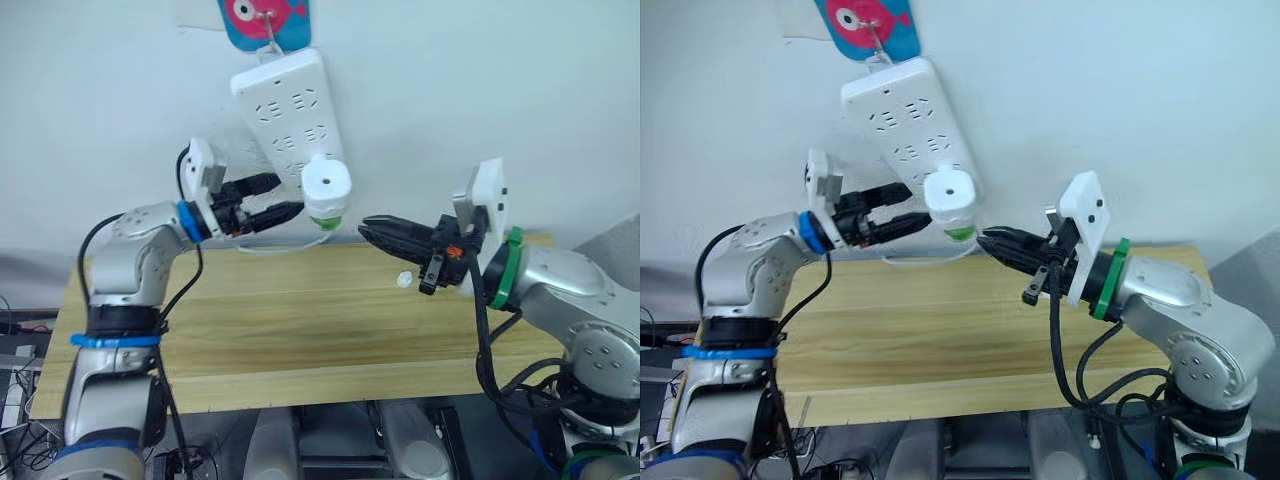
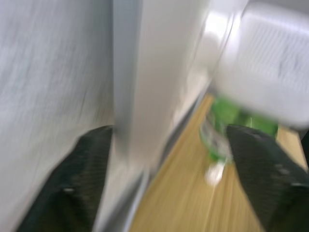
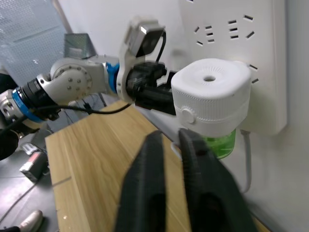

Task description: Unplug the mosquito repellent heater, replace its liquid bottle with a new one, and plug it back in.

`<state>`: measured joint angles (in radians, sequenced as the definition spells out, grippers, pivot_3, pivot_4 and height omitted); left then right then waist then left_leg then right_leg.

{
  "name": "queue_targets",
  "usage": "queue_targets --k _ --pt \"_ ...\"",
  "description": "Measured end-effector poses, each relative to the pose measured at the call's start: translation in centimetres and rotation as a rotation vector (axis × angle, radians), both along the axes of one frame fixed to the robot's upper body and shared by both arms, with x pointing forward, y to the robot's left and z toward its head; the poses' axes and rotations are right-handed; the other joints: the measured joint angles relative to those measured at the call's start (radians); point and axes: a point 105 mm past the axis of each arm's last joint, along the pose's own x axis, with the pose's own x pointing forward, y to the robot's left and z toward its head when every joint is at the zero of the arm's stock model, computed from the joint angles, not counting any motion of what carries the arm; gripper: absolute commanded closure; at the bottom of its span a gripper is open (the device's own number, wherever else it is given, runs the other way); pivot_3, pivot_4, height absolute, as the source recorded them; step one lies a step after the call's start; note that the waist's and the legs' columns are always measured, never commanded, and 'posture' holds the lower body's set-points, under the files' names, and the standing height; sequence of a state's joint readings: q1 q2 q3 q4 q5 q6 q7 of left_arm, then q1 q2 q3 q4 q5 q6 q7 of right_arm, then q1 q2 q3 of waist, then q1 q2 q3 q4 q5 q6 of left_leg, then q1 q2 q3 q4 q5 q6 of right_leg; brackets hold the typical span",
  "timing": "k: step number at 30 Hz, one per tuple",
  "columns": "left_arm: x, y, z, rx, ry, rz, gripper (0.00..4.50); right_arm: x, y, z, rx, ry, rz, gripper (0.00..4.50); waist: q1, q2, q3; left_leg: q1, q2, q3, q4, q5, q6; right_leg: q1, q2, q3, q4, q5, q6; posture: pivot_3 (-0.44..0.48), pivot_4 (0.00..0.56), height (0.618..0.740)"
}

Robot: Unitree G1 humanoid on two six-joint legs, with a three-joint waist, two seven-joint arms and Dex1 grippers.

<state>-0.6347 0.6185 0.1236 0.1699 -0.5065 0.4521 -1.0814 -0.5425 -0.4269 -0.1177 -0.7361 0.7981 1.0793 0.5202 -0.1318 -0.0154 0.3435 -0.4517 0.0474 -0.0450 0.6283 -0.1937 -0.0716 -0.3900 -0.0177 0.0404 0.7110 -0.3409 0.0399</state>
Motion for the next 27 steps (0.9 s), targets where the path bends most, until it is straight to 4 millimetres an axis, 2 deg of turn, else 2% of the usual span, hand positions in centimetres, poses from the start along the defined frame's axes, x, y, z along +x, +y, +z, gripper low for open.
queue_targets --k 3,5,9,12,15,19,23,27 --pt "-1.2 0.4 -0.8 0.038 0.004 0.004 0.02 0.9 0.5 -0.4 0.007 0.001 0.028 4.5 0.012 0.0 0.0 0.0 0.0 0.0 0.0 0.0 0.0 0.0 0.0 0.0 0.0 0.0 0.0 -0.103 0.332 0.74" --pt "-2.5 0.0 -0.4 0.033 -0.016 -0.01 0.02 1.5 0.9 -0.4 0.007 -0.006 0.042 4.5 0.022 -0.001 0.0 0.0 0.0 -0.001 0.001 0.0 0.0 0.0 0.0 0.0 0.001 0.0 0.0 -0.092 0.337 0.74" --pt "-5.7 -1.3 1.2 -0.01 -0.071 -0.038 0.02 1.4 1.5 -0.6 -0.015 -0.035 0.092 4.5 0.041 -0.001 0.0 0.0 0.0 -0.001 0.001 0.0 0.0 0.0 0.0 0.0 0.0 0.0 0.0 -0.1 0.336 0.74" --pt "-8.3 -2.5 1.5 -0.022 -0.074 -0.046 0.02 1.3 2.3 -1.0 -0.035 -0.05 0.115 4.5 0.046 -0.001 0.0 0.0 0.0 -0.001 0.001 0.0 0.0 0.001 0.0 0.0 0.0 0.0 0.0 -0.105 0.332 0.74" --pt "-9.8 -2.9 1.6 -0.02 -0.096 -0.008 0.02 1.1 3.5 -1.1 -0.031 -0.062 0.135 4.5 0.048 -0.001 0.0 0.001 0.0 -0.002 0.001 0.0 -0.001 0.001 0.0 0.0 0.002 0.0 0.0 -0.09 0.338 0.74" --pt "-10.7 -2.8 1.5 -0.025 -0.126 0.043 0.02 1.9 3.8 -1.4 -0.043 -0.08 0.104 4.5 0.049 -0.001 0.0 0.001 0.0 -0.002 0.001 0.0 -0.001 0.001 0.0 0.0 0.002 0.0 0.0 -0.088 0.338 0.74" --pt "-11.8 -2.4 0.4 -0.031 -0.108 0.082 0.02 3.4 3.3 -1.8 -0.062 -0.093 0.025 4.5 0.049 -0.001 0.0 0.001 0.0 -0.002 0.001 0.0 -0.001 0.001 0.0 0.0 0.001 0.0 0.0 -0.085 0.339 0.74" --pt "-11.8 -2.0 0.6 -0.048 -0.129 0.129 0.02 3.9 3.4 -2.0 -0.066 -0.105 -0.004 4.5 0.05 -0.001 0.0 0.001 0.0 -0.002 0.001 0.0 -0.001 0.001 0.0 0.0 0.002 0.0 0.0 -0.083 0.34 0.74"
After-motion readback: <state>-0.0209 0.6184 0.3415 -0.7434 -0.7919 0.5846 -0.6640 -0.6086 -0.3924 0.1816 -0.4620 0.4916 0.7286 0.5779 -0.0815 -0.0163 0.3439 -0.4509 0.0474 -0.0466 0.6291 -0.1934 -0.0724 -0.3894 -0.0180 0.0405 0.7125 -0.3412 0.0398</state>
